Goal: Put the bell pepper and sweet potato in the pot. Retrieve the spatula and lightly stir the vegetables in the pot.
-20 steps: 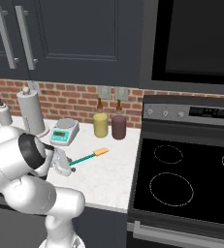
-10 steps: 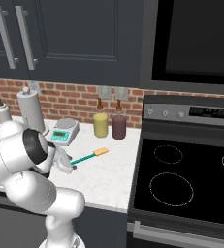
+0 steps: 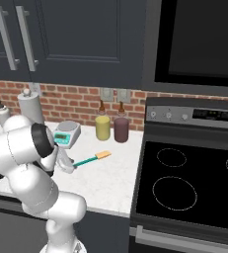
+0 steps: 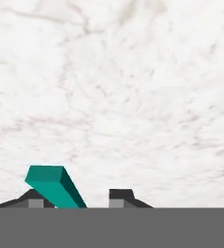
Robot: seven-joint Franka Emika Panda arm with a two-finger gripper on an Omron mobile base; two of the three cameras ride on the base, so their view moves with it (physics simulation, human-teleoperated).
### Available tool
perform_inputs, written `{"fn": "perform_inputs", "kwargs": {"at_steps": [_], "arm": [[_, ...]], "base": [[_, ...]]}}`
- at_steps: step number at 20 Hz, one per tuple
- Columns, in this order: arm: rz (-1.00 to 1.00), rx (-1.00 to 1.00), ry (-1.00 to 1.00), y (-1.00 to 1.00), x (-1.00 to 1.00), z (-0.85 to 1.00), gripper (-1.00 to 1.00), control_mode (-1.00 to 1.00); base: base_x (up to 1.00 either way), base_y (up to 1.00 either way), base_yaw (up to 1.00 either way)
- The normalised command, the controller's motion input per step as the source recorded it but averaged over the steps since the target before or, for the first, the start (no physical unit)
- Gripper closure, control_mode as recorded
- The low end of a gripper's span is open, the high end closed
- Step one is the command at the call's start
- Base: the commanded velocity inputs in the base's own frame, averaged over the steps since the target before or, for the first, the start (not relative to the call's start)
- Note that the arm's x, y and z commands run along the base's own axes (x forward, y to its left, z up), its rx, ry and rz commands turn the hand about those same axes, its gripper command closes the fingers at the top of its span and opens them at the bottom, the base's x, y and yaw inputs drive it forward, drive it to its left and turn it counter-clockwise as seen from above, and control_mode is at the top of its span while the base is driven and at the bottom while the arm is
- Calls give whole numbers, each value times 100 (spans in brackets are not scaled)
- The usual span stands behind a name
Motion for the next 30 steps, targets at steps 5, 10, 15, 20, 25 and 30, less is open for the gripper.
{"fn": "perform_inputs", "kwargs": {"at_steps": [5, 10, 15, 20, 25, 30], "arm": [[0, 0, 0, 0, -1, -49, 100, -100], [0, 0, 0, 0, -2, -38, 100, -100], [0, 2, 0, 0, -3, 1, 100, -100], [0, 17, 0, 0, -27, 78, 100, -100], [-3, 31, 0, 0, -62, 100, 100, -100], [-10, 41, 1, 0, -62, 100, 100, -100]], "base": [[0, 0, 0], [0, 0, 0], [0, 0, 0], [0, 0, 0], [0, 0, 0], [0, 0, 0]]}}
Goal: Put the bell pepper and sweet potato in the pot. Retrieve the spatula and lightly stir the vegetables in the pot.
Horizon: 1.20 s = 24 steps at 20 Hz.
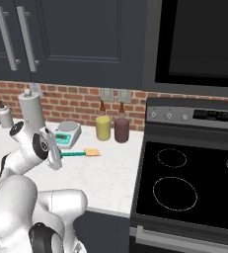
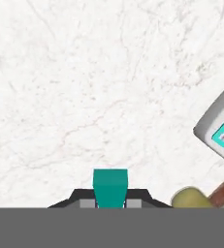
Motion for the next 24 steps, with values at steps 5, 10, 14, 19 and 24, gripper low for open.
{"fn": "perform_inputs", "kwargs": {"at_steps": [5, 10, 14, 19, 24], "arm": [[-14, 42, 0, 0, -75, 100, 100, -100], [-19, 43, 0, -8, -75, 100, 100, -100], [-25, 41, 2, -26, -25, 100, 100, -100], [-27, 40, 7, -33, -1, 100, 100, -100], [-38, 26, 8, -27, -4, 55, 100, -100]], "base": [[0, 0, 0], [0, 0, 0], [0, 0, 0], [0, 0, 0], [0, 0, 0]]}}
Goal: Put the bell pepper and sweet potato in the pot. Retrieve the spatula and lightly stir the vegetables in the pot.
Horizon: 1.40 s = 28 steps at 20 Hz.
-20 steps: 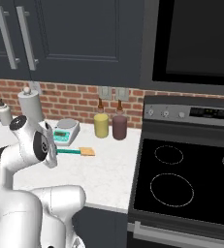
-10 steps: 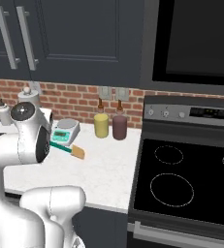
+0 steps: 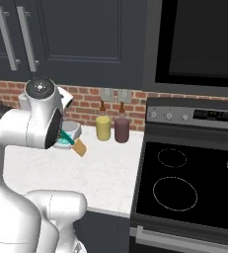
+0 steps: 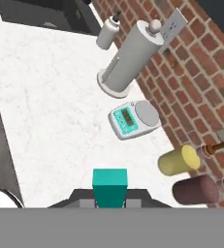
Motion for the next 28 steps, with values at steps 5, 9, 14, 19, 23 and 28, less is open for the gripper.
{"fn": "perform_inputs", "kwargs": {"at_steps": [5, 9, 14, 19, 23, 28], "arm": [[-50, 17, 8, -45, 7, 8, 100, -100], [-40, 16, -2, -67, -9, 0, 100, -100], [-24, 9, -22, -67, -55, -12, 100, -100], [-16, 8, -25, -47, -49, -15, 100, -100], [-12, 6, -13, -25, -27, 0, 100, -100], [-4, 0, -3, -9, -8, 0, 100, 100]], "base": [[0, 0, 0], [0, 0, 0], [0, 0, 0], [0, 0, 0], [0, 0, 0], [-17, -18, -6]]}}
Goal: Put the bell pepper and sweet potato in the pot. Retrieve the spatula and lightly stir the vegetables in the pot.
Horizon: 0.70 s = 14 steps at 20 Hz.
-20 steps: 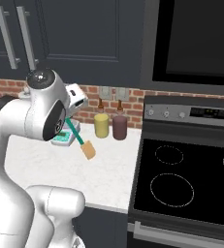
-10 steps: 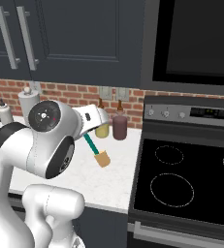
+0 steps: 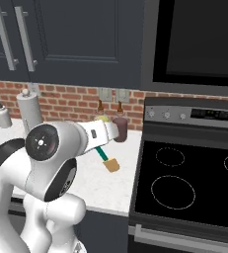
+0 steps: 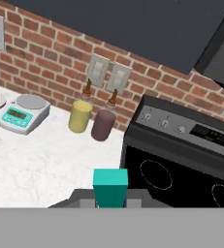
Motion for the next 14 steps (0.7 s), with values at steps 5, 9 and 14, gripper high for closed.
{"fn": "perform_inputs", "kwargs": {"at_steps": [5, 9, 14], "arm": [[0, 0, 0, 0, 0, 0, 100, 100], [0, 0, 0, 0, 0, 0, 100, 100], [0, 0, 0, 0, 0, 0, 100, 100]], "base": [[-39, -77, -13], [-31, -100, -11], [-8, -100, -6]]}}
